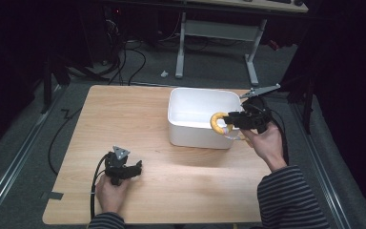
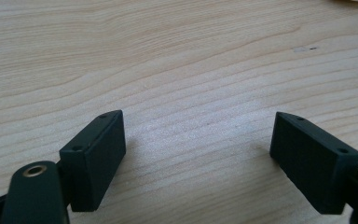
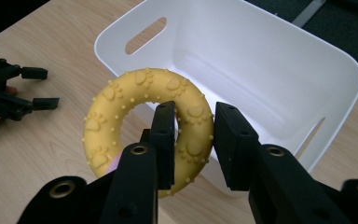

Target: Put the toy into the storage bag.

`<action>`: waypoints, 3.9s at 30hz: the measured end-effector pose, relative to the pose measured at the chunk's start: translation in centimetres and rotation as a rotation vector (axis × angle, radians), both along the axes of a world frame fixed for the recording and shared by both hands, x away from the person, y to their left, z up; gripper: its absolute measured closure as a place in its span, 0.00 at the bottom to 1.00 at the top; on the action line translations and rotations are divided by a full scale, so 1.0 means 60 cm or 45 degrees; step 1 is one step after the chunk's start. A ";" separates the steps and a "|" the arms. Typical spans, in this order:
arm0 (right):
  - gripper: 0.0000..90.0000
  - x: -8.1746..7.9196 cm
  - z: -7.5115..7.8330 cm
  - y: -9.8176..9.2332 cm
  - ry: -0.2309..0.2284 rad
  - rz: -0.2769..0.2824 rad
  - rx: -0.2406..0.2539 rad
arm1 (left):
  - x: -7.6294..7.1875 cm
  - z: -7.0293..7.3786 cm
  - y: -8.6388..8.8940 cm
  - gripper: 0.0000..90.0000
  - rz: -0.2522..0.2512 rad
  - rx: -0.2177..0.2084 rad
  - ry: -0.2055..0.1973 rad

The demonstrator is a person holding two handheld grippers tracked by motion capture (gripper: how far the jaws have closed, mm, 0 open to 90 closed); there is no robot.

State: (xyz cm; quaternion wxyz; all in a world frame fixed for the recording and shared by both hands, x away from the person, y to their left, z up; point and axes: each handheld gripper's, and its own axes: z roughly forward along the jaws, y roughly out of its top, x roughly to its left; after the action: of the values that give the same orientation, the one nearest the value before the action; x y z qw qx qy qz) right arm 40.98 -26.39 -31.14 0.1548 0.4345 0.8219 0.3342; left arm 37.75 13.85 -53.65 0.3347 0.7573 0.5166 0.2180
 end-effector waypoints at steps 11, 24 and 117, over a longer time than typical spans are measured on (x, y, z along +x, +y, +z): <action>0.78 0.032 0.008 -0.010 0.001 -0.047 0.003 | 0.000 0.000 0.000 0.20 0.000 0.000 0.000; 0.78 0.064 0.009 -0.009 0.004 -0.080 0.007 | 0.000 0.000 0.000 0.20 0.000 0.000 0.000; 0.78 0.160 -0.097 0.057 0.166 -0.025 -0.067 | 0.000 0.000 0.000 0.20 -0.001 0.000 0.000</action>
State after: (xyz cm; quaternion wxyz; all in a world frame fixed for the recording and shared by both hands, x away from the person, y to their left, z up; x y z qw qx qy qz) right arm 50.56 -22.96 -36.99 0.1156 0.4590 0.8346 0.2818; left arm 37.75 13.85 -53.65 0.3347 0.7575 0.5164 0.2179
